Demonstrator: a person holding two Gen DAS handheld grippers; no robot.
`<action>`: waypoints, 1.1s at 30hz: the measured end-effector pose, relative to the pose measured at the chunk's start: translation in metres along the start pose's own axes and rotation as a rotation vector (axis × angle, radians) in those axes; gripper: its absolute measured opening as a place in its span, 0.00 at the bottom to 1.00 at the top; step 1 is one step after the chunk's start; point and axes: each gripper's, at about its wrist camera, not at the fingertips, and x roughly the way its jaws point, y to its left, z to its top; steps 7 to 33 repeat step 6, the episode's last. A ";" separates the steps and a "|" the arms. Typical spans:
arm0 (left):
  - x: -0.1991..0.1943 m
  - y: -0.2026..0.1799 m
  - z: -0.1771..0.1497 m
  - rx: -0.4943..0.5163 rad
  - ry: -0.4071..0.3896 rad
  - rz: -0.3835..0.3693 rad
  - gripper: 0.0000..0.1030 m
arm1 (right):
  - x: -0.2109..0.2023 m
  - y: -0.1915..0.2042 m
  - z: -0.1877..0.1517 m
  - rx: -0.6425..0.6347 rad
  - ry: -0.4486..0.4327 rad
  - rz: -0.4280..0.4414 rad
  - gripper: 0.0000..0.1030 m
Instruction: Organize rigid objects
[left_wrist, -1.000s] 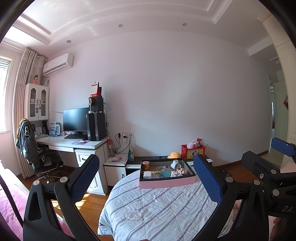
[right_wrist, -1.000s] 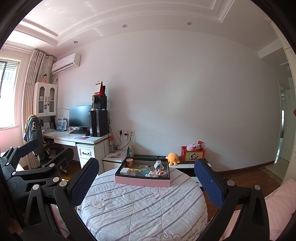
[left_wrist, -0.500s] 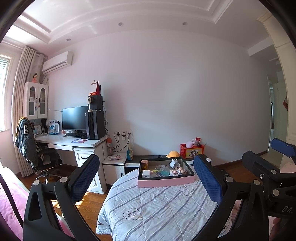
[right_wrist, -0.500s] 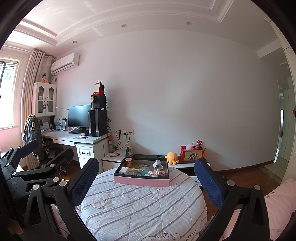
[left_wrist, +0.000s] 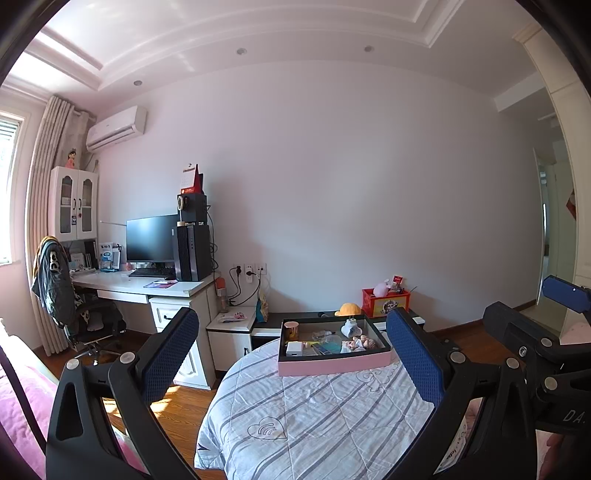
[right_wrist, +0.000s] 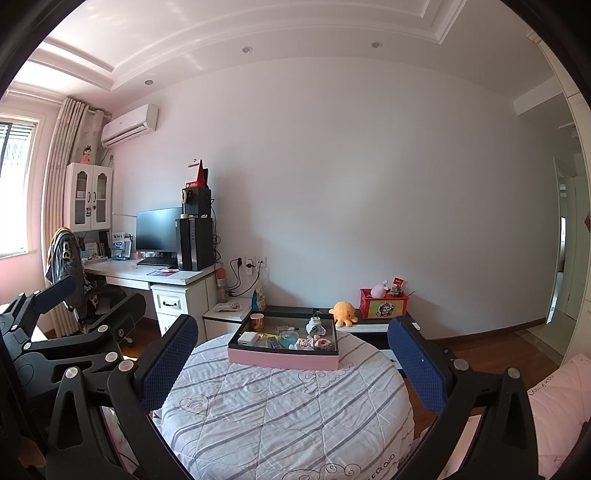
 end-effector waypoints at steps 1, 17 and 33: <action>0.000 0.000 0.000 0.000 0.000 -0.001 1.00 | 0.000 0.000 0.000 0.000 0.000 0.000 1.00; 0.000 0.000 0.000 -0.002 0.000 -0.001 1.00 | 0.000 0.000 0.000 -0.001 -0.001 0.000 1.00; 0.000 0.000 0.000 -0.002 0.000 -0.001 1.00 | 0.000 0.000 0.000 -0.001 -0.001 0.000 1.00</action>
